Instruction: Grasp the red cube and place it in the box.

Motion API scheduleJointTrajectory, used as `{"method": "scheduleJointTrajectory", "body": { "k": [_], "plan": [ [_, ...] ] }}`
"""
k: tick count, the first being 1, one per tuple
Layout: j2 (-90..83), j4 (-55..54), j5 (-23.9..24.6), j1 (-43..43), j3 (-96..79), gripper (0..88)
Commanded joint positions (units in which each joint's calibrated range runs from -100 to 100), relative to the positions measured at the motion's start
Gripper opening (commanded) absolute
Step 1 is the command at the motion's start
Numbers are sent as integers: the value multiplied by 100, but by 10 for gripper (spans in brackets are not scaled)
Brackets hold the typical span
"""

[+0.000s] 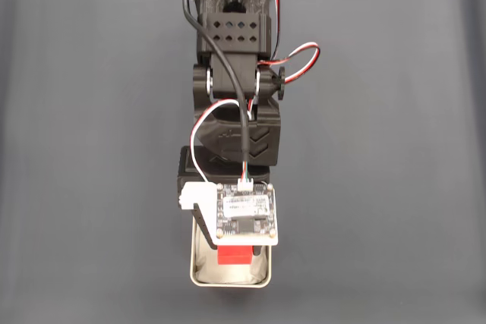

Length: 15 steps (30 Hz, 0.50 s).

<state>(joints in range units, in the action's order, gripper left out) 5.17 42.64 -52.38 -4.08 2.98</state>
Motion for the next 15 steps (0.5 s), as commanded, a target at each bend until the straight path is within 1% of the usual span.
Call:
{"method": "scheduleJointTrajectory", "body": {
  "k": [1, 15],
  "plan": [
    [-83, -125, 44, 46, 322, 21],
    [-57, -174, 44, 24, 322, 23]
  ]
}}
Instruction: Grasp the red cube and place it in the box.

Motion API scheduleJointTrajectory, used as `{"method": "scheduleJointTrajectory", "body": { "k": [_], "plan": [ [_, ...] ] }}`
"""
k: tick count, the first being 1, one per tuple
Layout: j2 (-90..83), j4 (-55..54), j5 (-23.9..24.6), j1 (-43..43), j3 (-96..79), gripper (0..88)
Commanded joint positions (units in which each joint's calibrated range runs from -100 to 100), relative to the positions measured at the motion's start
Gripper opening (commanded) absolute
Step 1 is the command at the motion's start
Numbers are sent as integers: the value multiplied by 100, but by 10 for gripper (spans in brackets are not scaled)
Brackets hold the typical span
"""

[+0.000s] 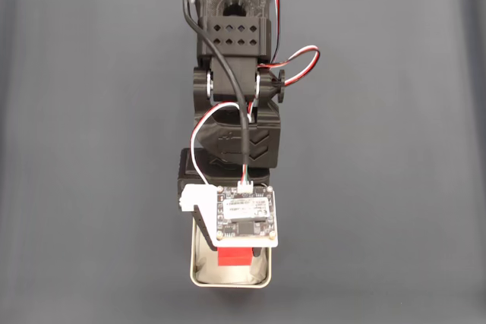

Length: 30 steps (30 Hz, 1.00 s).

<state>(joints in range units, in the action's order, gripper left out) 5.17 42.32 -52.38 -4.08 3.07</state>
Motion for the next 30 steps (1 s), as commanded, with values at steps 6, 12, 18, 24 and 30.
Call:
{"method": "scheduleJointTrajectory", "body": {
  "k": [6, 12, 18, 24, 30],
  "plan": [
    [-57, -175, 93, 24, 313, 241],
    [-118, -306, 171, 17, 322, 449],
    [-179, -363, 195, 17, 286, 473],
    [-222, -372, 210, 10, 240, 475],
    [-248, -372, 200, -11, 231, 475]
  ]
}}
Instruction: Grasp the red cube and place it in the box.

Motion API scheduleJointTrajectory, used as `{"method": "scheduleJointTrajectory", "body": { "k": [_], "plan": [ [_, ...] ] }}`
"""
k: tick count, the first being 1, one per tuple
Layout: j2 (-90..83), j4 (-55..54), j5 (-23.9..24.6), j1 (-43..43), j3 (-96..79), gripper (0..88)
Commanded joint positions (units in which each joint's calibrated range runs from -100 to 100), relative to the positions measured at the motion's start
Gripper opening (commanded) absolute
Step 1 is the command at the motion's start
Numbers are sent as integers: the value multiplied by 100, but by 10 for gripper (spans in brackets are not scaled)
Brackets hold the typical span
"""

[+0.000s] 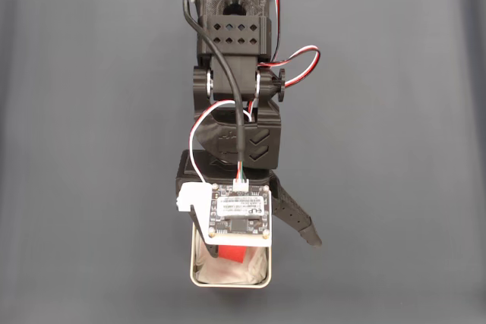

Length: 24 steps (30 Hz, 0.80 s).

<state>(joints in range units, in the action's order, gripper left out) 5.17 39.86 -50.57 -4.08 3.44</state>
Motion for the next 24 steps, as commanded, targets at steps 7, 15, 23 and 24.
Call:
{"method": "scheduleJointTrajectory", "body": {
  "k": [7, 15, 23, 24],
  "plan": [
    [-265, -125, 0, -18, 167, 473],
    [-265, -133, -5, -18, 167, 473],
    [-265, -158, -20, -18, 140, 443],
    [-274, -150, -54, -11, 140, 403]
  ]
}}
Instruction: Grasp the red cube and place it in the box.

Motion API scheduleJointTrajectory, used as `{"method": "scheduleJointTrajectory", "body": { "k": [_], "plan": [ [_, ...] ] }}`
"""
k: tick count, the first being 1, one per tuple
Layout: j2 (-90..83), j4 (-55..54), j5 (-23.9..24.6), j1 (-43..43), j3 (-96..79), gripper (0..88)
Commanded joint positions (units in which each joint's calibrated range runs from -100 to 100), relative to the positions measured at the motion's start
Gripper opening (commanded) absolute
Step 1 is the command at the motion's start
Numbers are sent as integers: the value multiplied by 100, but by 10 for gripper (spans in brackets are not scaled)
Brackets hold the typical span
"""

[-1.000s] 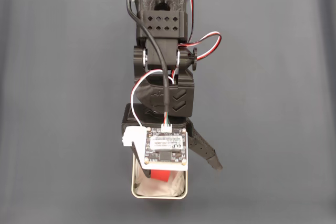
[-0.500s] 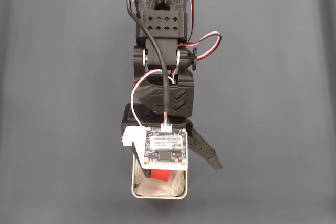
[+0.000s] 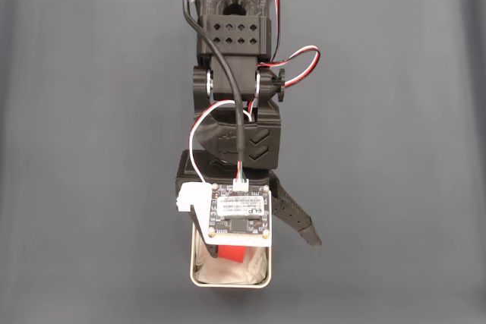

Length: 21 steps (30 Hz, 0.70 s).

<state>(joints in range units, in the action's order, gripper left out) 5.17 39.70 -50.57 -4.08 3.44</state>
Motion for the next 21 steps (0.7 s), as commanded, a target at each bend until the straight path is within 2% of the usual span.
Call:
{"method": "scheduleJointTrajectory", "body": {
  "k": [1, 3, 5, 10, 21],
  "plan": [
    [-291, -134, -68, -4, 140, 333],
    [-369, -134, -88, 10, 140, 126],
    [-612, -101, -112, 46, 103, 7],
    [-2094, -134, -24, 145, -754, 0],
    [-6453, -388, -78, 230, -5809, 0]
  ]
}}
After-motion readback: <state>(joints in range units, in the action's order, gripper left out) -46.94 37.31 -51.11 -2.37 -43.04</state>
